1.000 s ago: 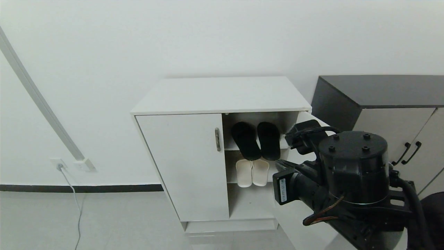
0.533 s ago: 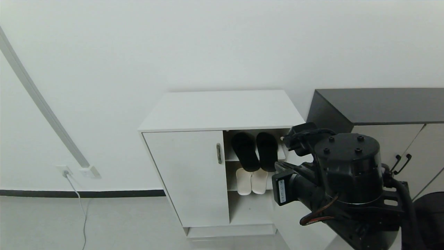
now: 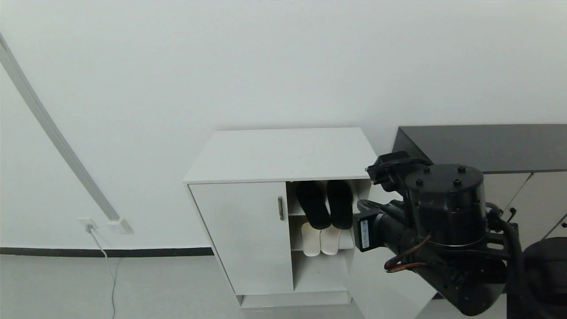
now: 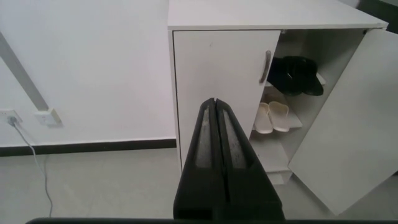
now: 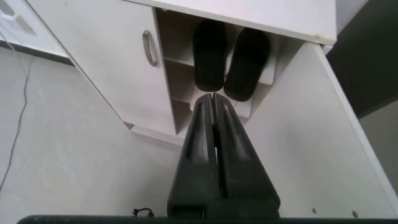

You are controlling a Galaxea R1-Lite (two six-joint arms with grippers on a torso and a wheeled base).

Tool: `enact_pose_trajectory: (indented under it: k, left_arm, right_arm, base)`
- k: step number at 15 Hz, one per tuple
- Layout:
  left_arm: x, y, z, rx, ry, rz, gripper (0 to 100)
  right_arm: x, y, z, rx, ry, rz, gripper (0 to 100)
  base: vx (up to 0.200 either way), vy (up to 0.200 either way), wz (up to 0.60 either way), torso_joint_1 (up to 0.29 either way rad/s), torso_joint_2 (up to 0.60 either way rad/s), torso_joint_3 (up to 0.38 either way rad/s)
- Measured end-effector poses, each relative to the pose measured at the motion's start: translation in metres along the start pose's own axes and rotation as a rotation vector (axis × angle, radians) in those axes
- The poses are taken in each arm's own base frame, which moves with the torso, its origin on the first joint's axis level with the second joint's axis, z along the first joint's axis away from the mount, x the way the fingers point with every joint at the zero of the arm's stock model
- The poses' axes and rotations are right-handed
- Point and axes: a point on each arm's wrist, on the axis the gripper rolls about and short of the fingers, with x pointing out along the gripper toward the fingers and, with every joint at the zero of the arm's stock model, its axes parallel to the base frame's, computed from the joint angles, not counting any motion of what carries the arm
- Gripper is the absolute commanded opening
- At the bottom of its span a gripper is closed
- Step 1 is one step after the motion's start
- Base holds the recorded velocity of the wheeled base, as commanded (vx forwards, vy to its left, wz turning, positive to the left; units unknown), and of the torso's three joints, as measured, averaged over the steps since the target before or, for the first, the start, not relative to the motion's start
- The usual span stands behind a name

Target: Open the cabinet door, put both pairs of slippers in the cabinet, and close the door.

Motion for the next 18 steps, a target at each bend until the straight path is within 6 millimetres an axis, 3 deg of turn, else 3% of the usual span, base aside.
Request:
enact_pose_trajectory:
  k: [2, 8, 12, 14, 18]
  left_arm:
    - [0.000, 0.000, 0.000, 0.000, 0.000, 0.000, 0]
    - [0.000, 0.000, 0.000, 0.012, 0.000, 0.002, 0]
    - [0.000, 0.000, 0.000, 0.019, 0.000, -0.001, 0]
    - [0.000, 0.000, 0.000, 0.007, 0.000, -0.002, 0]
    - [0.000, 0.000, 0.000, -0.004, 0.000, -0.002, 0]
  right_arm:
    - [0.006, -0.005, -0.001, 0.004, 0.005, -0.024, 0]
    - [0.024, -0.023, -0.001, 0.006, 0.018, -0.082, 0]
    - [0.044, -0.029, 0.005, 0.014, -0.089, -0.074, 0]
    - [0.055, -0.030, -0.004, -0.005, -0.104, -0.084, 0]
    - [0.073, -0.043, -0.015, -0.014, -0.096, -0.131, 0]
  base:
    - [0.000, 0.000, 0.00, 0.000, 0.00, 0.000]
    - [0.000, 0.000, -0.60, 0.003, 0.00, 0.000]
    - [0.000, 0.000, 0.00, 0.000, 0.00, 0.000]
    - [0.000, 0.000, 0.00, 0.000, 0.00, 0.000]
    - [-0.200, 0.000, 0.00, 0.007, 0.01, -0.001]
